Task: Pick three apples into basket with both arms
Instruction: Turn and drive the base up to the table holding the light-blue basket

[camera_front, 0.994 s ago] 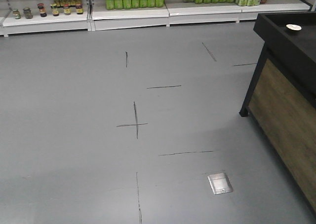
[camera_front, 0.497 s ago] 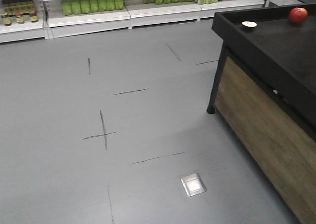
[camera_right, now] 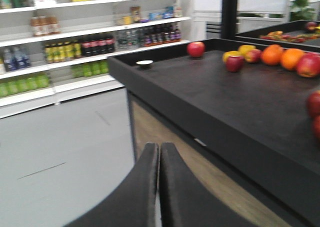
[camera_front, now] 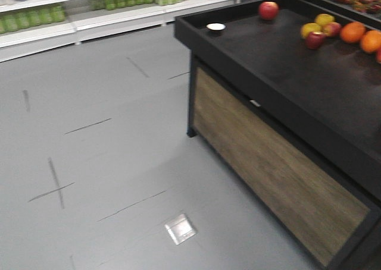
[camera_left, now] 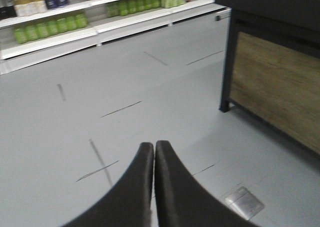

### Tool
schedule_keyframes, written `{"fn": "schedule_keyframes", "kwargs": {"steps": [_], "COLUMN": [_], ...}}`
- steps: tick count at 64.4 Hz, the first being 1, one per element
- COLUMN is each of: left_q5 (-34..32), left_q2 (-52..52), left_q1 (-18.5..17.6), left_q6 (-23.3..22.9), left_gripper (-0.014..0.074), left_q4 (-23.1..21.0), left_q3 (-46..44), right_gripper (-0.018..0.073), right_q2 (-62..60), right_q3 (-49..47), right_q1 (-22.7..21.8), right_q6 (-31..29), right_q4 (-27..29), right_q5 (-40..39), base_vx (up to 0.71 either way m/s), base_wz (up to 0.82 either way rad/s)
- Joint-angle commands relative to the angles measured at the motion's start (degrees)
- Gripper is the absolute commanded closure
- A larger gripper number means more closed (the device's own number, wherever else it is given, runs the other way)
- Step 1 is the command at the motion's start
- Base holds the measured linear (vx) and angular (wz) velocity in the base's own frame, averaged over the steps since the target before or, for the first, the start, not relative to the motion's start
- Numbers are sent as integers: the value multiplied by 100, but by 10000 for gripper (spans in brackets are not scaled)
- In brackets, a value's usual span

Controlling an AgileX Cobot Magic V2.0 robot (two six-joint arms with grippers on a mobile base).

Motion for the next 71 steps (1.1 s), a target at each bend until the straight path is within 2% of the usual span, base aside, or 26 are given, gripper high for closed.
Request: {"fn": "schedule_keyframes", "kwargs": {"steps": [1, 71], "left_q5": [-389, -389], "left_q2": [-124, -124], "left_q1": [-6, -6], "left_q6": [-38, -38], "left_gripper": [603, 603], "left_q4": [3, 3], "left_q3": [153, 153], "right_gripper": [563, 563], "right_q2": [-48, -48], "right_q3": [57, 57], "right_q1": [-7, -7], "right_q6": [-10, -10], "right_q4": [-13, -13], "right_q5": [-430, -430], "base_vx": [11, 10], "base_wz": [-53, -46]}}
